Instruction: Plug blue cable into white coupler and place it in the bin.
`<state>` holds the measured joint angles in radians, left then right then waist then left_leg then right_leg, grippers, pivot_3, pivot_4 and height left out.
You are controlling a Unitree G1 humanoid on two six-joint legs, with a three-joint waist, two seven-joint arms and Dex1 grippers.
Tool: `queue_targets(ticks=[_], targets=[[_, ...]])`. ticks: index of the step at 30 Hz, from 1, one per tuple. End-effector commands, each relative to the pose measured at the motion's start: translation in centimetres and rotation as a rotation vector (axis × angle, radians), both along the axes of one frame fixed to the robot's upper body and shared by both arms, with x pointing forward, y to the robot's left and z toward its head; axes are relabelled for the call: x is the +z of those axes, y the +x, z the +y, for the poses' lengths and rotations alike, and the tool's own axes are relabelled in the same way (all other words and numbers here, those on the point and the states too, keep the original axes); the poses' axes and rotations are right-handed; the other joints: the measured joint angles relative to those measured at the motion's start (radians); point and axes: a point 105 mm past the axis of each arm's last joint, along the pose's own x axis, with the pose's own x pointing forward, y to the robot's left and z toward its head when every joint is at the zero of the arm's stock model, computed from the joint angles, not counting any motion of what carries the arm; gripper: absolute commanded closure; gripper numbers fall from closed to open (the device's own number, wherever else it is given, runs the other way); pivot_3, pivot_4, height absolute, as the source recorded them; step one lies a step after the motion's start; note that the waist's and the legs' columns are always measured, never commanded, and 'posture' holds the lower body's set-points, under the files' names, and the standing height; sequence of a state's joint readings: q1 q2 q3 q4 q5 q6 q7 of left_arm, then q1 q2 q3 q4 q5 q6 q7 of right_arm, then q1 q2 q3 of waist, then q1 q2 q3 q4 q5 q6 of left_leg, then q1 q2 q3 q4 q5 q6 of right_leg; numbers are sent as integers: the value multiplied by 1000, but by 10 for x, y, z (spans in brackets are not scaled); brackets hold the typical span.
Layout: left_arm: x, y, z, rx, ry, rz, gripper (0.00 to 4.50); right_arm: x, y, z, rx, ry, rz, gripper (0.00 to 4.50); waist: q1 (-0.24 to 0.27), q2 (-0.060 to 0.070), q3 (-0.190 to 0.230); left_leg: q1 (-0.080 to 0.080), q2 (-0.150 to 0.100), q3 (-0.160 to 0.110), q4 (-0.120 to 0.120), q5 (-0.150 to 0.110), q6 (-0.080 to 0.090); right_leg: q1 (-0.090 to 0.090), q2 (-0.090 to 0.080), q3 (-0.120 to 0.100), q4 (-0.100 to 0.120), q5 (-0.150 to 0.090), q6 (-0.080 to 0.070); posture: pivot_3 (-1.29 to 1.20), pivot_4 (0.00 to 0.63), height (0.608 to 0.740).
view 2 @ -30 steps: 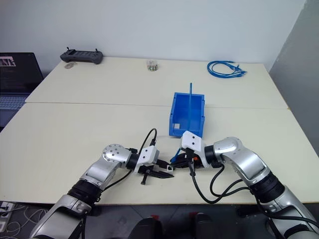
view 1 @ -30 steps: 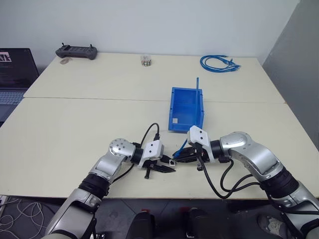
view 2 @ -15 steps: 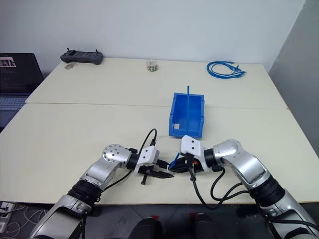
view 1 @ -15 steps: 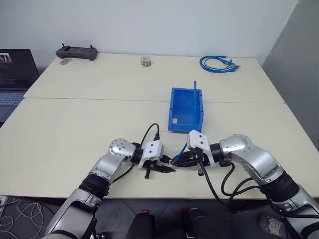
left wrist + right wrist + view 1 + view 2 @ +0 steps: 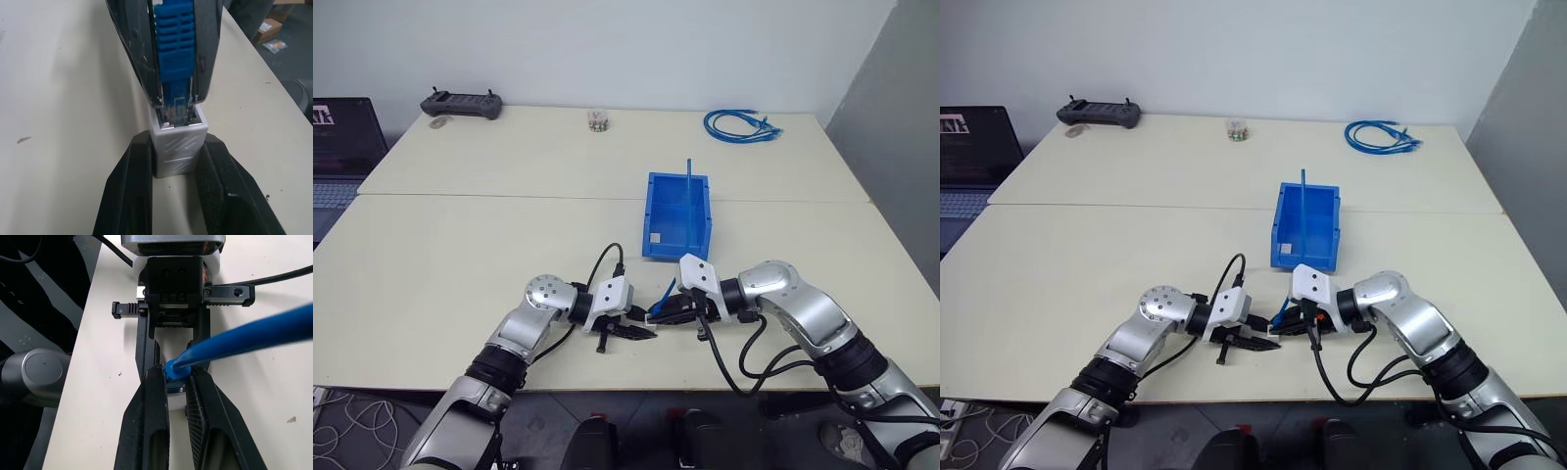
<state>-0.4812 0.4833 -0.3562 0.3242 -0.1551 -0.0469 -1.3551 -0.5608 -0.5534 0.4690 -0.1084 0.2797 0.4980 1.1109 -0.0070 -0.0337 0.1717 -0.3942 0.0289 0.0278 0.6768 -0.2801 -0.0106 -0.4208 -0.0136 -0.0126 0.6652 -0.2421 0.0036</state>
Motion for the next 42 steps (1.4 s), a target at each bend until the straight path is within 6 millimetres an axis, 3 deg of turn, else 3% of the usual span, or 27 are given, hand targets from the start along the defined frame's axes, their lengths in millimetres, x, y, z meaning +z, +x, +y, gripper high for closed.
queue_targets(ticks=[1, 11, 22, 31, 33, 34, 38, 40, 42], targets=[[-1, -4, 0, -12, 3, 8, 3618, -11, 5, -8, -8, -86, -37, 4316, 0, 0, 0, 0, 0, 0, 0, 0, 0, 0, 0, 0, 0, 0, 0, 0, 150, 740], [0, -3, -2, -16, 2, 3, 3618, -20, -8, 4, 54, -143, 13, 4316, 0, 1, -1, 1, 0, 0, 0, 0, 0, 0, 0, 0, 0, 0, 0, 0, 150, 740], [1, -4, -2, -7, -6, -4, 3618, -59, -9, -13, 45, -289, 65, 4316, -1, 4, -12, 2, 0, 1, 0, 0, 1, 1, 0, 0, 0, 0, 0, 0, 150, 740], [2, -4, -2, 10, -13, -21, 3618, -66, -2, -16, 0, -289, 57, 4316, -2, 6, -20, 16, 1, 2, -2, -3, 4, 12, 1, 1, -1, -4, 0, 0, 150, 740], [6, -3, -2, 26, -36, -4, 2945, -58, 2, -15, -39, -247, 56, 4316, -2, 6, -21, 16, 1, 2, -2, -3, 4, 13, 1, 1, -1, -4, 0, 0, 150, 740], [7, -4, -2, 34, -43, -5, 2883, -54, 3, -15, -57, -225, 60, 4316, -2, 6, -21, 16, 1, 2, -2, -3, 4, 13, 1, 1, -1, -4, 0, 0, 150, 740], [11, -9, 6, 68, -58, 10, 1916, -41, 4, -18, -105, -176, 67, 4316, -1, 7, -21, 16, 1, 1, -2, -3, 4, 13, 1, 1, -1, -4, 0, 0, 150, 740], [16, -14, 14, 111, -72, 10, 1532, -26, 5, -20, -147, -122, 78, 4316, 0, 7, -21, 16, 1, 1, -2, -3, 4, 13, 0, 1, -1, -4, 0, 0, 150, 740], [25, -19, 24, 173, -91, 4, 1079, 5, 13, -18, -211, -25, 98, 4316, -2, 8, -20, 15, 2, 1, -2, -3, 4, 13, -2, 1, -1, -4, 0, 0, 150, 740]])
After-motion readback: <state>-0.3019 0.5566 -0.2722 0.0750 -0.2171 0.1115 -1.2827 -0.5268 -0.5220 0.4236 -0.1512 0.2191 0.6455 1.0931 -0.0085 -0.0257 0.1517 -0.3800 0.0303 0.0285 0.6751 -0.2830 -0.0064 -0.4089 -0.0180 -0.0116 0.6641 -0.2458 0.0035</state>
